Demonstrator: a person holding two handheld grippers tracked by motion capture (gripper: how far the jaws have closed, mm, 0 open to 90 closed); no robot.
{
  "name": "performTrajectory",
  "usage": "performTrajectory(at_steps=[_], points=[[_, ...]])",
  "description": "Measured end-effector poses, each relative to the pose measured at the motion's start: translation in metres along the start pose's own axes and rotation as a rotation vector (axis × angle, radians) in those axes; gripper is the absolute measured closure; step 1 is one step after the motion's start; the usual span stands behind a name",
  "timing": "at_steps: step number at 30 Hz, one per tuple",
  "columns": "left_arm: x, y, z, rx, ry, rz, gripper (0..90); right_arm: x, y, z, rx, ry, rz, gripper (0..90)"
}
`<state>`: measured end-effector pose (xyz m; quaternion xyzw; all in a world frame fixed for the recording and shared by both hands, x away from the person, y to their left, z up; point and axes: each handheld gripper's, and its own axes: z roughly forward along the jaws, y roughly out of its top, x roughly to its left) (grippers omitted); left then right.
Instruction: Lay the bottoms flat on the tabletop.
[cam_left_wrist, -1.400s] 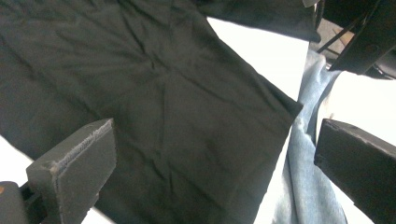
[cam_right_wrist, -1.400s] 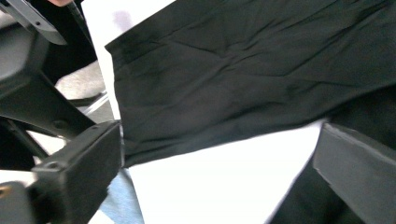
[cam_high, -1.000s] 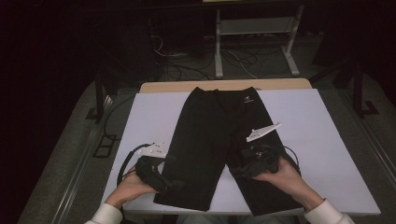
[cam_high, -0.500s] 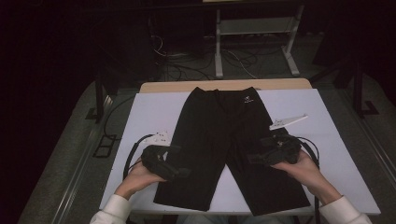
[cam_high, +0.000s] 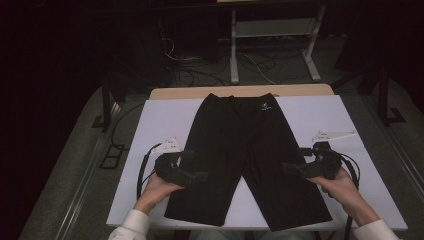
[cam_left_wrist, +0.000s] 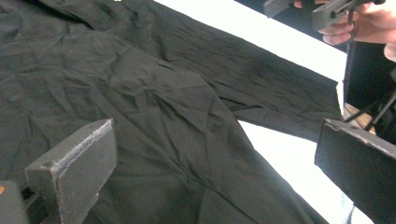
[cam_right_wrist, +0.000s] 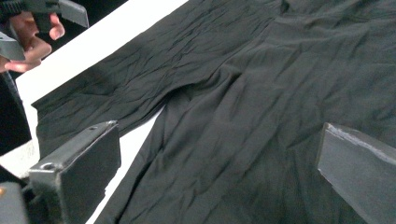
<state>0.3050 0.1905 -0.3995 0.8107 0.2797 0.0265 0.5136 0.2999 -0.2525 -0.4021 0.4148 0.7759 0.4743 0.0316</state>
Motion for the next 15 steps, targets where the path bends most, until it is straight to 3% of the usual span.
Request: performTrajectory(at_steps=[11,15], points=[[0.001,-0.015,-0.007,-0.087,0.066,-0.017,0.2,-0.005,-0.023,-0.007,-0.120,-0.004,-0.022,0.0],[0.001,-0.019,-0.014,-0.117,0.099,-0.016,0.2,-0.007,-0.033,-0.007,-0.112,-0.016,-0.032,0.0]])
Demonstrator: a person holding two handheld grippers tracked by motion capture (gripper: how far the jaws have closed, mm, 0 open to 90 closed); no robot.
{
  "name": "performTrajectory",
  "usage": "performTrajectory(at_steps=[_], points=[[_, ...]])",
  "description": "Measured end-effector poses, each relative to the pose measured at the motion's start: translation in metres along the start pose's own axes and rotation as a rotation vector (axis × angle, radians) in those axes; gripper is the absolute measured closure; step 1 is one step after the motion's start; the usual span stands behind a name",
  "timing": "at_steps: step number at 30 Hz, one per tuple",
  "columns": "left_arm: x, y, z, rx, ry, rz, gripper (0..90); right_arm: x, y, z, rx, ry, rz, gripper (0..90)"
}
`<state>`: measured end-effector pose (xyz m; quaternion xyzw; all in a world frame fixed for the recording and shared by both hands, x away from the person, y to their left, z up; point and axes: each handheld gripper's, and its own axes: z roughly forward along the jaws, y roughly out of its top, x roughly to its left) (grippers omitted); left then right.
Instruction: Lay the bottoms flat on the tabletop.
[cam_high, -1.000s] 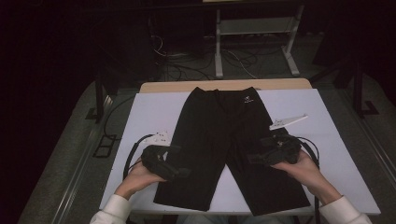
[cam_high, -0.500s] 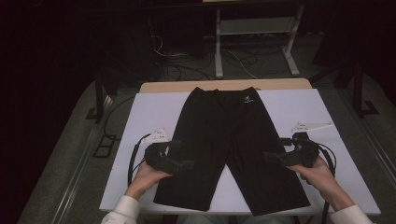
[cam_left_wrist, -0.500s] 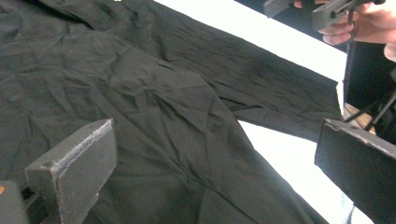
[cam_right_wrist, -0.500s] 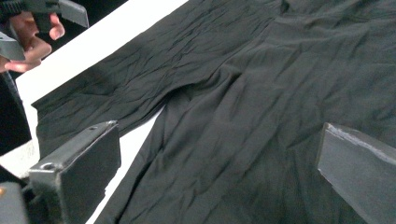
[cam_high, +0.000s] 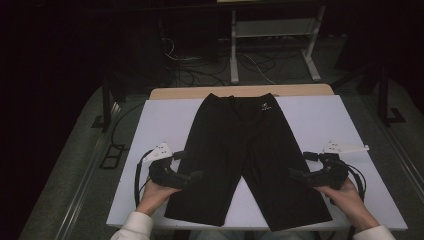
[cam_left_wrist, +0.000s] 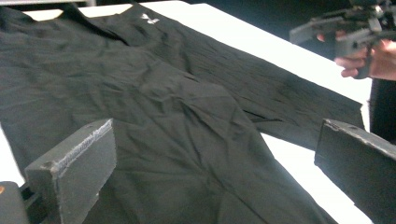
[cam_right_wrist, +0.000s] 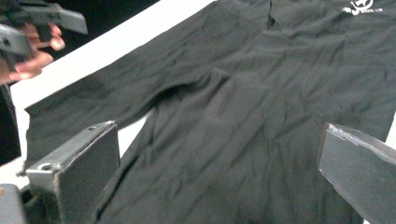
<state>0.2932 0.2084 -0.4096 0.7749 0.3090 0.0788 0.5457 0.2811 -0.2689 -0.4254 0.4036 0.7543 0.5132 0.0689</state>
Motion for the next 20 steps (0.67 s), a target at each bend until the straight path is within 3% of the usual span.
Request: performTrajectory(at_steps=[8,12,15,20], points=[[0.002,-0.008,-0.007,-0.005,0.026,0.016,0.3,0.001,-0.012,-0.008,-0.006,-0.018,-0.050,0.0],[0.004,-0.009,-0.009,-0.002,0.047,0.027,0.3,-0.001,-0.017,-0.012,-0.008,-0.034,-0.051,0.0],[0.005,-0.011,-0.011,-0.019,0.060,0.039,0.2,-0.004,-0.020,-0.013,0.005,-0.050,-0.058,0.0],[0.006,-0.012,-0.006,0.014,0.057,0.050,0.3,-0.009,-0.021,-0.010,0.039,-0.062,-0.089,0.0]])
